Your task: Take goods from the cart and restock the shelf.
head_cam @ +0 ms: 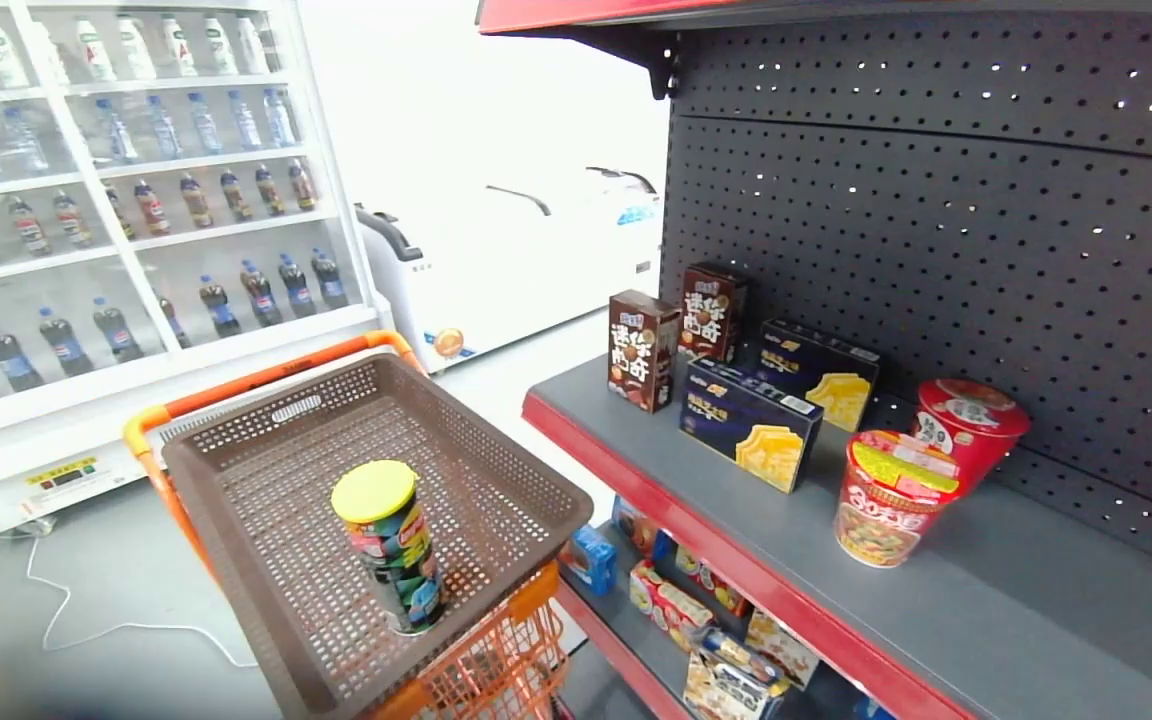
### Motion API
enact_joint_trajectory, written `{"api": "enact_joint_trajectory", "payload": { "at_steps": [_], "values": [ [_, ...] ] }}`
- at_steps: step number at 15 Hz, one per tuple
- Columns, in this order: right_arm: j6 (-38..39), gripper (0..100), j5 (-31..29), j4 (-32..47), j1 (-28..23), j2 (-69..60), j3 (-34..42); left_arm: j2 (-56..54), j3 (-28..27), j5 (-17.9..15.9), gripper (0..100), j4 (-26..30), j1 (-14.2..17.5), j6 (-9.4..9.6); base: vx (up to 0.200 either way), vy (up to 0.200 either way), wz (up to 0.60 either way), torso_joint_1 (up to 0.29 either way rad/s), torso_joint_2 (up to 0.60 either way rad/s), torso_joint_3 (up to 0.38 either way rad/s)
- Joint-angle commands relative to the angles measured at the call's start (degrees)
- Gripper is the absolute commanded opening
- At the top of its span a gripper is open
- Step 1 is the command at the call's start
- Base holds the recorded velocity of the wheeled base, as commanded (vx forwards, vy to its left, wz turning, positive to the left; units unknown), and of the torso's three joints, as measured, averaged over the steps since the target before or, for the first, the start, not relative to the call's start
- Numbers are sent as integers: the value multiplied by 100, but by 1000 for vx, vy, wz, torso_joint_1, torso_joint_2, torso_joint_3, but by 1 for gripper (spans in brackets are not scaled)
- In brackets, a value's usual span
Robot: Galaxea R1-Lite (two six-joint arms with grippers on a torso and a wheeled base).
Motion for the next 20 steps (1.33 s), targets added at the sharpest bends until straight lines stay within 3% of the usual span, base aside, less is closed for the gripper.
{"api": "enact_joint_trajectory", "payload": {
  "at_steps": [1,4,6,8,9,10,13,16,18,20],
  "values": [
    [-4,100,-2,9,-1,7,0,0,0,4,100,-4,-4,-6,0,0,0,0,0,0],
    [-4,100,-2,9,-1,7,0,0,0,30,100,-4,5,12,0,0,0,0,0,0],
    [-4,100,-2,0,-1,7,0,896,-1380,39,100,321,-39,513,0,0,0,0,0,0],
    [-4,100,-2,0,-1,7,0,1731,-2030,4,100,954,-30,513,0,0,0,0,0,0],
    [-4,100,-2,9,-1,7,0,2215,-1960,-295,100,1015,-162,513,0,0,0,0,0,0],
    [-4,100,-2,0,-1,7,0,2514,-2048,-383,100,1033,-215,460,0,0,0,0,0,0],
    [-4,100,-2,9,-1,7,0,4228,-2522,-427,100,840,-232,390,0,0,0,0,0,0],
    [-4,100,-2,0,-1,7,0,5968,-2373,-638,100,-118,-267,363,0,0,0,0,0,0],
    [-4,100,-2,9,-1,7,0,6996,-1995,-655,100,-1577,-329,363,0,0,0,0,0,0],
    [-4,100,-2,9,-1,7,0,7989,-1230,-646,100,-3423,-584,363,0,0,0,0,0,0]
  ]
}}
